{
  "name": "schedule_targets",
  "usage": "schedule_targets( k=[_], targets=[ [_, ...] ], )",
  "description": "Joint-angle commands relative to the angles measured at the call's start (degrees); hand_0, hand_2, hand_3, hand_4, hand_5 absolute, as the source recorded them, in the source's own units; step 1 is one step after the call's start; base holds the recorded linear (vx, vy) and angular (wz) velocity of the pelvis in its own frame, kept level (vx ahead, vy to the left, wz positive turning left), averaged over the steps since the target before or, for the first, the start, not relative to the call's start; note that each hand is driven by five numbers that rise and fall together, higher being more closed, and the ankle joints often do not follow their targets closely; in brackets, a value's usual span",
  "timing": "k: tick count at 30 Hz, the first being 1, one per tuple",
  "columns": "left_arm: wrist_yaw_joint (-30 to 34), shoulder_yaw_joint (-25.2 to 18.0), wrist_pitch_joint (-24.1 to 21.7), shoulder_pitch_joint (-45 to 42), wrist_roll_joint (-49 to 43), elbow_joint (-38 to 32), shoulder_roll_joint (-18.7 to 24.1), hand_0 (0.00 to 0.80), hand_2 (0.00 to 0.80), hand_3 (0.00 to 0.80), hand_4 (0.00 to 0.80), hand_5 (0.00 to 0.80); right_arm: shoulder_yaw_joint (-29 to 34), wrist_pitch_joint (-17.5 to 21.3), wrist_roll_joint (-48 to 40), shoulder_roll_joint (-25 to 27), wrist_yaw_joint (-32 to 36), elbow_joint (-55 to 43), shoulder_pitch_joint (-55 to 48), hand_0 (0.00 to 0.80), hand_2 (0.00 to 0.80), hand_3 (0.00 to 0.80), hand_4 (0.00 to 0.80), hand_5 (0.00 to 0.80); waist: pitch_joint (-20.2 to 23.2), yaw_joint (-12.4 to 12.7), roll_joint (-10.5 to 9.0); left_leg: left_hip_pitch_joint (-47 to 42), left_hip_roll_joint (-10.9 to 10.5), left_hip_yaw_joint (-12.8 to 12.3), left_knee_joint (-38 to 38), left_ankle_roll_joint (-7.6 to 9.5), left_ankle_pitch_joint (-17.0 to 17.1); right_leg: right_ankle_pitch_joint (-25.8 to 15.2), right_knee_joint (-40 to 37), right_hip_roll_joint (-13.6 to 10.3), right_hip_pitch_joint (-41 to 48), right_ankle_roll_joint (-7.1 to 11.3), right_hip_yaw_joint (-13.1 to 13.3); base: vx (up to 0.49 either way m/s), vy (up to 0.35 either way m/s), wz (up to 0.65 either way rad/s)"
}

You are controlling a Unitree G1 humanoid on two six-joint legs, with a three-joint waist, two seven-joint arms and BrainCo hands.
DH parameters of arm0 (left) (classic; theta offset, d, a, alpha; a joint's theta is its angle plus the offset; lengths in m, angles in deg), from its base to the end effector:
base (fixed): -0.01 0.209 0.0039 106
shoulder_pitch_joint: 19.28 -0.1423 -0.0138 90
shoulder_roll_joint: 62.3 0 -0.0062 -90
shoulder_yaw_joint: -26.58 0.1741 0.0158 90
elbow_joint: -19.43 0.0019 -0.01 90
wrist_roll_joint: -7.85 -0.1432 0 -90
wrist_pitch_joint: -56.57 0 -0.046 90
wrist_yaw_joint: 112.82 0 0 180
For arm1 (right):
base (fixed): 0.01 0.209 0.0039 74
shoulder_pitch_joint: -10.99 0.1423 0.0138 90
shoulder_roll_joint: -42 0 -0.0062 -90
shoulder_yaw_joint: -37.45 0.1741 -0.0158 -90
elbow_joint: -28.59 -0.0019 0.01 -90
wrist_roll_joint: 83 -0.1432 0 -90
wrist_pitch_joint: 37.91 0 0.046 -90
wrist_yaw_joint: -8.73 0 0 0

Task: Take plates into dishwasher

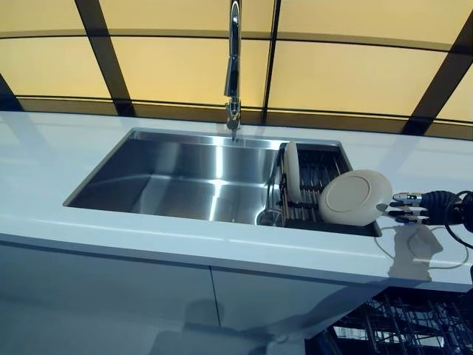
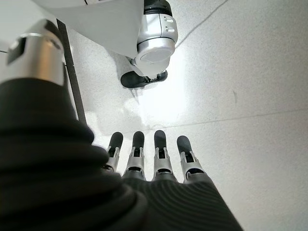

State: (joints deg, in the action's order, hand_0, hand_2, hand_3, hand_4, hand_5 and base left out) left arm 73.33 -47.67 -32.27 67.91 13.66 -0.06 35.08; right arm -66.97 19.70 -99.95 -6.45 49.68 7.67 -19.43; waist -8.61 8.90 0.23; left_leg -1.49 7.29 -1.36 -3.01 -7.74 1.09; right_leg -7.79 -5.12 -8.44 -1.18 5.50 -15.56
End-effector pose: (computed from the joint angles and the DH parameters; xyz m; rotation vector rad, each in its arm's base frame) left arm 0.0523 0.2729 -0.0989 0.3587 1.3432 -0.0063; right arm 0.2757 -0.3848 0.2096 -0.0939 0.6806 -0.0409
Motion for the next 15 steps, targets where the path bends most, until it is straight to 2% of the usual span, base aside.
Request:
schedule_targets(
  k=[1,15],
  targets=[
    [0.27,1.79,-1.39,4.84,2.00,1.21,0.52,0.000,0.000,0.000,0.000,0.000,-8.94,-1.98,0.63,-5.06,0.86,3.62,3.72,0.000,0.000,0.000,0.000,0.000,-6.36,2.72,-0.67,3.47,-3.48,2.17,-1.99,3.04,4.33,1.41,1.12,-1.16,1.46,0.39,0.45,-0.051,0.046,0.04],
    [-1.27,1.19,-0.30,4.37,2.45,1.38,-0.76,0.000,0.000,0.000,0.000,0.000,-9.89,-1.16,0.71,-6.86,-0.01,1.20,5.99,0.000,0.000,0.000,0.000,0.000,-6.07,3.30,-1.78,2.95,-3.62,2.12,-1.99,3.09,4.21,1.42,1.63,-1.60,1.83,0.47,0.09,0.011,0.016,0.02]
  ],
)
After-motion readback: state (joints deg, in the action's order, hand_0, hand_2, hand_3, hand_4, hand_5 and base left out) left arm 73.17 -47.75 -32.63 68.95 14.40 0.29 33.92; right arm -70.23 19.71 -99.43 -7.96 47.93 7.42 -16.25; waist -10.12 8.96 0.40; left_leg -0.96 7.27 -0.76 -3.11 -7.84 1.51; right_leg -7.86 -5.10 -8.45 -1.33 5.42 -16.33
